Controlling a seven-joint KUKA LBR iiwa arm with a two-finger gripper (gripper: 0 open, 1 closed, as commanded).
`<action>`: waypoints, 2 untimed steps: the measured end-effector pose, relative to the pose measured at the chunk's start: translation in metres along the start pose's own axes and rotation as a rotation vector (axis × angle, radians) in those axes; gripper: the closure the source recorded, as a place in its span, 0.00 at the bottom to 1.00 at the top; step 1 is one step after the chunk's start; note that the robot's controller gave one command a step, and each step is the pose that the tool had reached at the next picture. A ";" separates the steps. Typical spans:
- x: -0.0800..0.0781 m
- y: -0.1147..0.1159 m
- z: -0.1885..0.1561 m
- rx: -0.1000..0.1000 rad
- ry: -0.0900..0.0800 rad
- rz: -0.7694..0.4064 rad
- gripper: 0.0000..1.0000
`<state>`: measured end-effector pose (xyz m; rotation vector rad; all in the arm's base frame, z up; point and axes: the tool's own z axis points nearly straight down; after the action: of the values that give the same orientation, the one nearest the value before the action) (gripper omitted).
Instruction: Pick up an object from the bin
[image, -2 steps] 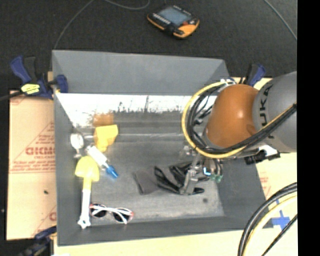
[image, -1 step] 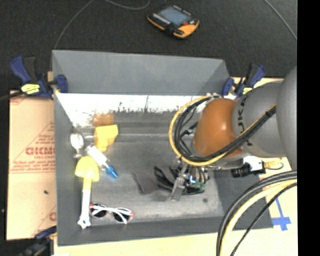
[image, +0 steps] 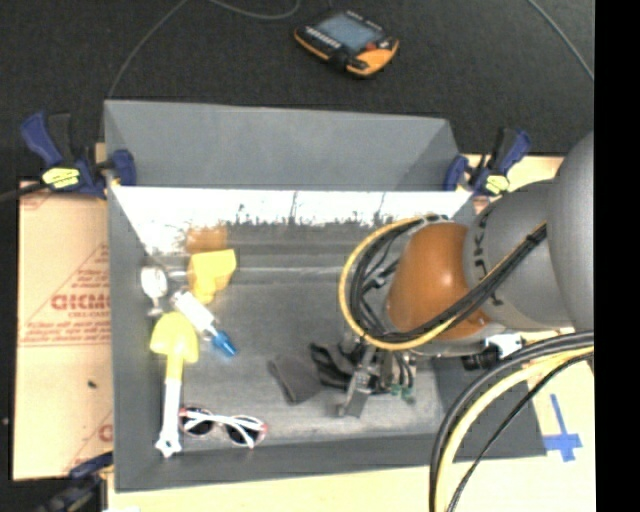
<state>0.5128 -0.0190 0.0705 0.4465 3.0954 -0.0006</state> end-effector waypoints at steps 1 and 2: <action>-0.010 0.001 -0.001 0.001 0.008 0.233 1.00; -0.010 0.001 -0.001 0.001 0.008 0.232 1.00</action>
Offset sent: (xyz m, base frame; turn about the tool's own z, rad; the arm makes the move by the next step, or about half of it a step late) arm 0.0000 0.0000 0.0000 0.0000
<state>0.5226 -0.0208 0.0718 0.8039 3.0304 0.0016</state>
